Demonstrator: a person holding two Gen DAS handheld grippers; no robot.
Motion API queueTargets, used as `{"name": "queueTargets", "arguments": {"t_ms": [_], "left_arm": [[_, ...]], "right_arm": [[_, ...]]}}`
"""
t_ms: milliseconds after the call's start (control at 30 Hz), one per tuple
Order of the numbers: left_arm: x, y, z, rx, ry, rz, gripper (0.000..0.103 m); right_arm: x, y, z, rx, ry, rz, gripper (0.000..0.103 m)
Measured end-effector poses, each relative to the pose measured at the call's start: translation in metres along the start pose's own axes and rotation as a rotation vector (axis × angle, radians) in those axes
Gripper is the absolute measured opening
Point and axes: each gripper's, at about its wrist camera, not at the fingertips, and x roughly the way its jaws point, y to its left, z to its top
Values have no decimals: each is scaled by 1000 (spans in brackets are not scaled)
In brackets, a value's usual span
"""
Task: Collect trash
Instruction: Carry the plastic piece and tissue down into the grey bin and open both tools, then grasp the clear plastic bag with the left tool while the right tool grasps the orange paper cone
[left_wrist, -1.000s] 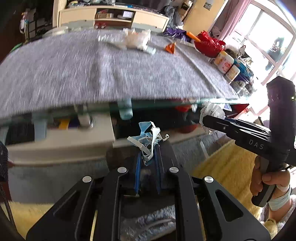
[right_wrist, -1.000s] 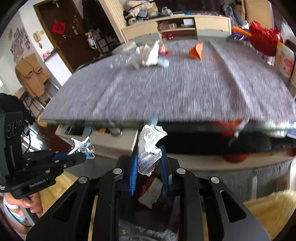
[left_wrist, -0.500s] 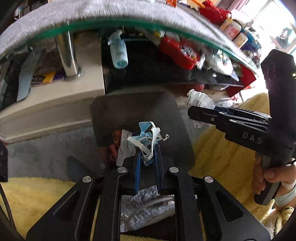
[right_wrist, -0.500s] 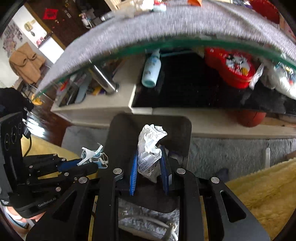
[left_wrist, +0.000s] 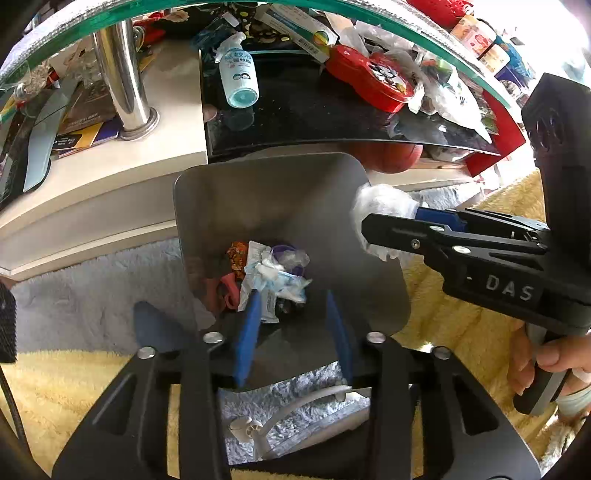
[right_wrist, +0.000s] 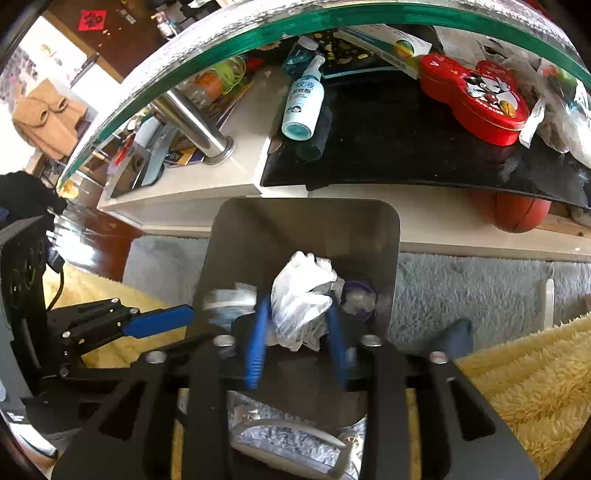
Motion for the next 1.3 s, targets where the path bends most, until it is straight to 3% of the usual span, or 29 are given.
{"name": "queueTargets", "arguments": {"t_ms": [33, 333, 533, 800, 1067, 1300], "left_arm": [[0, 0, 0, 1, -1, 4, 41], [-21, 8, 5, 24, -55, 91, 70], [-47, 18, 15, 6, -113, 118, 81], [-82, 17, 46, 9, -202, 130, 85], [-112, 24, 98, 3, -285, 148, 85], [-123, 36, 160, 2, -329, 176, 85]], "right_arm": [[-1, -2, 1, 10, -6, 0, 56], [-26, -12, 14, 62, -74, -30, 84], [-55, -11, 32, 38, -138, -60, 85], [-97, -12, 67, 32, -249, -73, 85], [-124, -27, 123, 43, -336, -126, 85], [-121, -40, 176, 50, -371, -152, 85]]}}
